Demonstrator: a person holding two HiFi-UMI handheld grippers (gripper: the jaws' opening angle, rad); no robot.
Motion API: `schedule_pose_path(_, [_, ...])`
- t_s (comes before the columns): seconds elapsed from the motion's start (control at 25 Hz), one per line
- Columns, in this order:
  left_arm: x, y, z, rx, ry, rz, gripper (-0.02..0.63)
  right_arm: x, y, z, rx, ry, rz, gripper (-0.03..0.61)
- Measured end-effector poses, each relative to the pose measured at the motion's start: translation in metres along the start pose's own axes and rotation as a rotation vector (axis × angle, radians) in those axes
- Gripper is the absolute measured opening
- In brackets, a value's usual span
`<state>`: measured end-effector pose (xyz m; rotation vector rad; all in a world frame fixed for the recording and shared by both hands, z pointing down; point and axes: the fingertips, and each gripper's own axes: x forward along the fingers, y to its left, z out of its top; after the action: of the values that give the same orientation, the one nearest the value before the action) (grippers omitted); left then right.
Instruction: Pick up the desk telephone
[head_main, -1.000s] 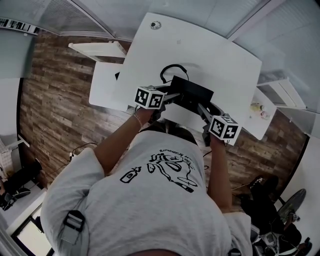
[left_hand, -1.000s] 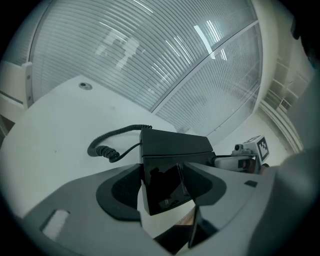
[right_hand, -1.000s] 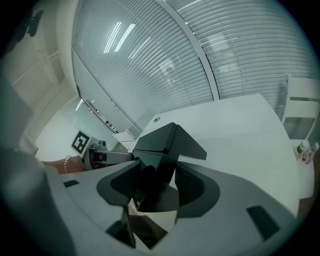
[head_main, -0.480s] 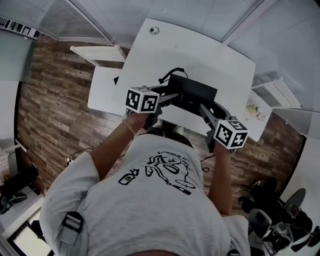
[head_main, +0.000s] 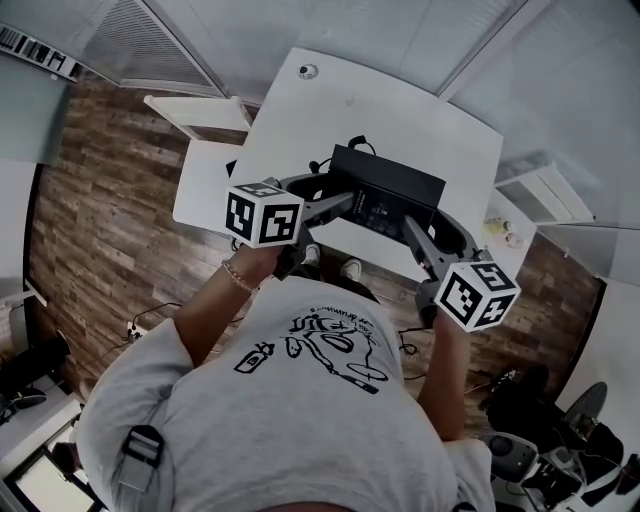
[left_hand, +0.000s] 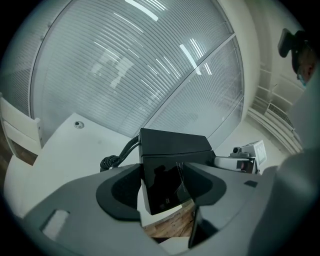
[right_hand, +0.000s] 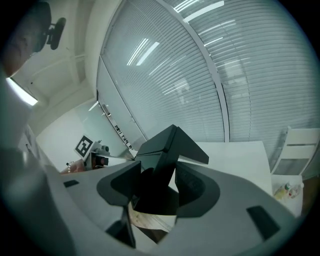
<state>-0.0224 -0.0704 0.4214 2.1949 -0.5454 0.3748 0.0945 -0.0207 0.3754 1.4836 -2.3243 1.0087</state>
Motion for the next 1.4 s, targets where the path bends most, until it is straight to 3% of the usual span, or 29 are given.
schedule_pose_path(0.44, [-0.032,-0.053,0.029,0.059,-0.078,-0.029,0.261,-0.048,0.035,0.04,-0.072,-0.101,-0.008,0.204])
schedule_pose_path(1.4, [-0.032,-0.054,0.032,0.077,-0.066,-0.032,0.259,-0.05,0.034,0.039,-0.038,-0.112,-0.014,0.192])
